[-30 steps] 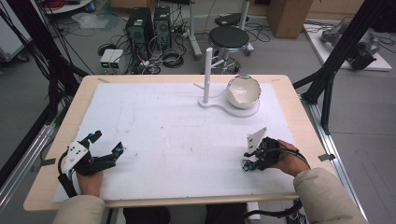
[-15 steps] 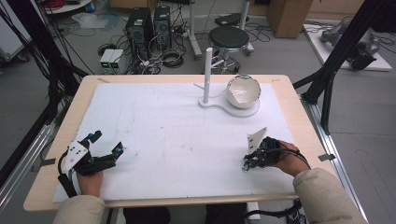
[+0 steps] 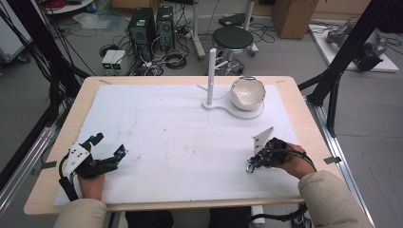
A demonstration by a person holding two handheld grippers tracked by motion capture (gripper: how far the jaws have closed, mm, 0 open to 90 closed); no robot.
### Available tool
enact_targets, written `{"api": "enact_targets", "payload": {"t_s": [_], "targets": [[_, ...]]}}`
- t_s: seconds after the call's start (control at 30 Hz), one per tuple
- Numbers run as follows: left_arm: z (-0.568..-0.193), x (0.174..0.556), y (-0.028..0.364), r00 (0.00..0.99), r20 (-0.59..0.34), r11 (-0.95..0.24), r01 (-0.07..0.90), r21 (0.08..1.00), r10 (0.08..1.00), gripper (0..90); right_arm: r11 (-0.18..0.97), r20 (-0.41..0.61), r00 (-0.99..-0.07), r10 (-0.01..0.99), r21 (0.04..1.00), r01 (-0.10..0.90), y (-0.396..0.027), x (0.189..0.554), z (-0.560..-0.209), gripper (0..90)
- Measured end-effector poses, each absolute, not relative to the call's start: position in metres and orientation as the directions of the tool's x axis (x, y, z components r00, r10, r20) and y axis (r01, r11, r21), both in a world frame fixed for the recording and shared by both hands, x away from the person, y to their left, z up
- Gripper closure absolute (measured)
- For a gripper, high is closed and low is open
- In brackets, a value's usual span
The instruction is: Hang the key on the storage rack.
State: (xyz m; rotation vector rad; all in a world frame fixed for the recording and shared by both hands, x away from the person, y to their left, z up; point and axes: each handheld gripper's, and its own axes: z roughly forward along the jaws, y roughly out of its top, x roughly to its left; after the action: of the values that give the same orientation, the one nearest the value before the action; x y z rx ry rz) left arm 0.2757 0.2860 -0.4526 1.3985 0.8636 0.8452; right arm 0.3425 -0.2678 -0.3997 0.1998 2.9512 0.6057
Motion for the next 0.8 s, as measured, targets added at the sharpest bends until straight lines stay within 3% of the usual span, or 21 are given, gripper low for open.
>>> {"api": "enact_targets", "payload": {"t_s": [0.4,0.57,0.8], "targets": [[-0.453,0.276,0.286,0.455,-0.009,0.004,0.011,1.0,0.89,7.8,0.899,-0.08,-0.981,0.178,0.419,0.129,-0.269,0.346,-0.398,88.0],[-0.453,0.276,0.286,0.454,-0.014,0.011,0.011,1.0,0.891,7.8,0.889,-0.045,-0.976,0.211,0.425,0.172,-0.269,0.348,-0.399,88.8],[-0.453,0.276,0.286,0.456,-0.015,0.012,0.011,1.0,0.89,7.8,0.818,0.06,-0.964,0.258,0.517,0.252,-0.274,0.356,-0.393,88.9]]}}
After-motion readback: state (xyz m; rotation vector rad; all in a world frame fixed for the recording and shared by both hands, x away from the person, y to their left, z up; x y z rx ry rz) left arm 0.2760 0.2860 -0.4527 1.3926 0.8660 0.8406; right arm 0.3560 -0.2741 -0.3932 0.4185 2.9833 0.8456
